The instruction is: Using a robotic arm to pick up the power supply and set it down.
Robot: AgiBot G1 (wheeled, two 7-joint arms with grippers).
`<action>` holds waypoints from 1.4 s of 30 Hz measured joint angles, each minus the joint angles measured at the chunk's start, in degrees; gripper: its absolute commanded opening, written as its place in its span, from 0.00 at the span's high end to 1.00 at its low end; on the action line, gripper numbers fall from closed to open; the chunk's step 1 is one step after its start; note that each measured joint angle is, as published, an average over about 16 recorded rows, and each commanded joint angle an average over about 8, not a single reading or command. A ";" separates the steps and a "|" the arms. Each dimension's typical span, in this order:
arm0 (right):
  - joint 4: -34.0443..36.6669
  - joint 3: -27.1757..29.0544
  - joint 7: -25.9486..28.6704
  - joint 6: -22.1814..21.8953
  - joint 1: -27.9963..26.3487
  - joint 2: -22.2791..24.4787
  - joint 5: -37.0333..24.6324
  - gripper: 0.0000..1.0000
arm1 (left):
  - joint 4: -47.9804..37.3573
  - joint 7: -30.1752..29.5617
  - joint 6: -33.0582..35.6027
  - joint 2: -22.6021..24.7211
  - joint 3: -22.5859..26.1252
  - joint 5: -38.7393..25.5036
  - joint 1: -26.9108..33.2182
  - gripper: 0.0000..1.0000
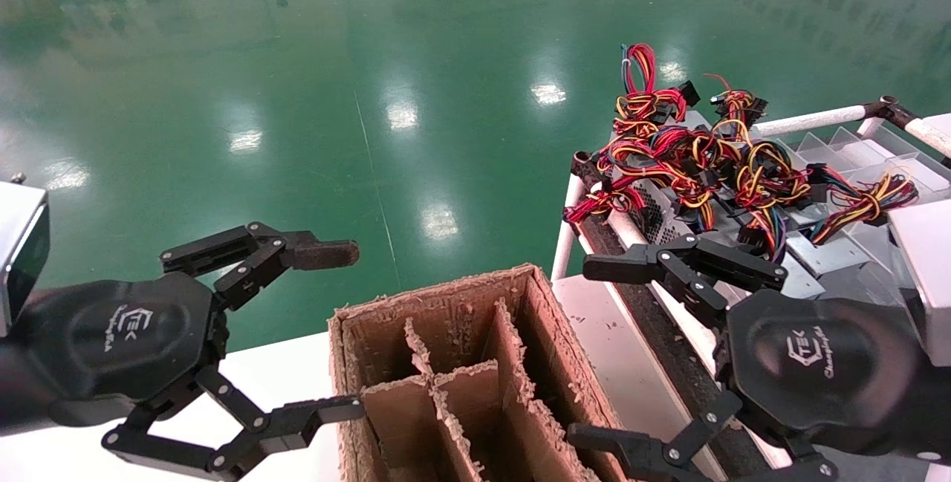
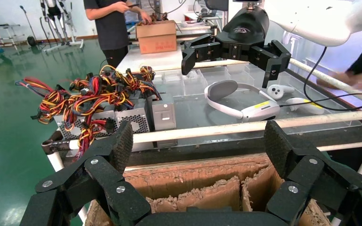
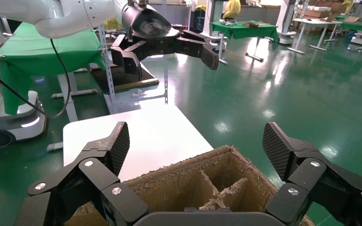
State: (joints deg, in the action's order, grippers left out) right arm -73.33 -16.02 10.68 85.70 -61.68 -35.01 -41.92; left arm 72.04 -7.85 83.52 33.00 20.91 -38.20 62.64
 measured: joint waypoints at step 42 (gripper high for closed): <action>0.00 0.00 0.00 0.00 0.00 0.00 0.00 0.00 | 0.00 0.00 0.00 0.00 0.00 0.00 0.00 0.00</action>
State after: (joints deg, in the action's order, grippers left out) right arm -73.33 -16.02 10.68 85.70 -61.68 -35.01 -41.92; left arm 72.04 -7.85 83.52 33.00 20.91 -38.20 62.64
